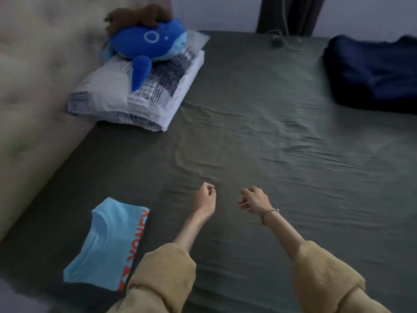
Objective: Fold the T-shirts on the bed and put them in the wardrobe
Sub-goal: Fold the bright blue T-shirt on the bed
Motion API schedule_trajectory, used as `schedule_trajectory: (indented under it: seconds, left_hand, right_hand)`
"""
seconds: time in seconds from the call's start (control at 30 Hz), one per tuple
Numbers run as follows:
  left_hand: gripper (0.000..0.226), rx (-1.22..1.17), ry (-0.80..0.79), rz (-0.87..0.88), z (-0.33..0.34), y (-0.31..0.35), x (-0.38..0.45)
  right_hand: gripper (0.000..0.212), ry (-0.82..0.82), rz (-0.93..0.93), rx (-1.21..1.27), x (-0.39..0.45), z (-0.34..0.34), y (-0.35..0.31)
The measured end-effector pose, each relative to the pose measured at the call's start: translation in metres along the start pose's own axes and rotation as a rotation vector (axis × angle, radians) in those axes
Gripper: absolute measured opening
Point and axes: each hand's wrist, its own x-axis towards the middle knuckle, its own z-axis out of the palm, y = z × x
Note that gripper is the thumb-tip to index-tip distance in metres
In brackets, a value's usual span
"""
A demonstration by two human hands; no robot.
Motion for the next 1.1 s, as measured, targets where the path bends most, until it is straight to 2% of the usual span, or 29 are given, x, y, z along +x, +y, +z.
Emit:
schedule_trajectory:
  seconds: [0.23,0.33,0.47,0.63,0.73,0.9,1.03,1.1]
  left_hand:
    - [0.009,-0.056,-0.280,0.109,0.155,0.143,-0.059]
    - [0.008,-0.009,-0.392,0.131,0.216,0.179,-0.084]
    - [0.006,0.044,-0.560,0.161,0.317,0.233,-0.133]
    - [0.014,0.079,-0.698,0.179,0.410,0.286,-0.181]
    - [0.005,0.125,-0.765,0.209,0.474,0.314,-0.212]
    - [0.035,0.295,-0.838,0.279,0.562,0.332,-0.245]
    - [0.068,0.306,-0.839,0.179,0.611,0.331,-0.265]
    - [0.074,0.327,-0.797,0.137,0.624,0.328,-0.270]
  right_hand:
    - [0.022,0.238,0.037,0.098,-0.041,-0.204,0.075]
    - [0.011,0.316,0.073,0.140,-0.058,-0.271,0.115]
    - [0.014,0.462,0.143,0.193,-0.092,-0.376,0.187]
    - [0.014,0.518,0.270,0.139,-0.123,-0.462,0.272]
    - [0.030,0.565,0.347,0.124,-0.146,-0.510,0.317]
    - [0.032,0.644,0.455,0.171,-0.164,-0.557,0.386]
    - [0.047,0.652,0.553,0.280,-0.174,-0.568,0.429]
    - [0.057,0.744,0.564,0.286,-0.173,-0.569,0.441]
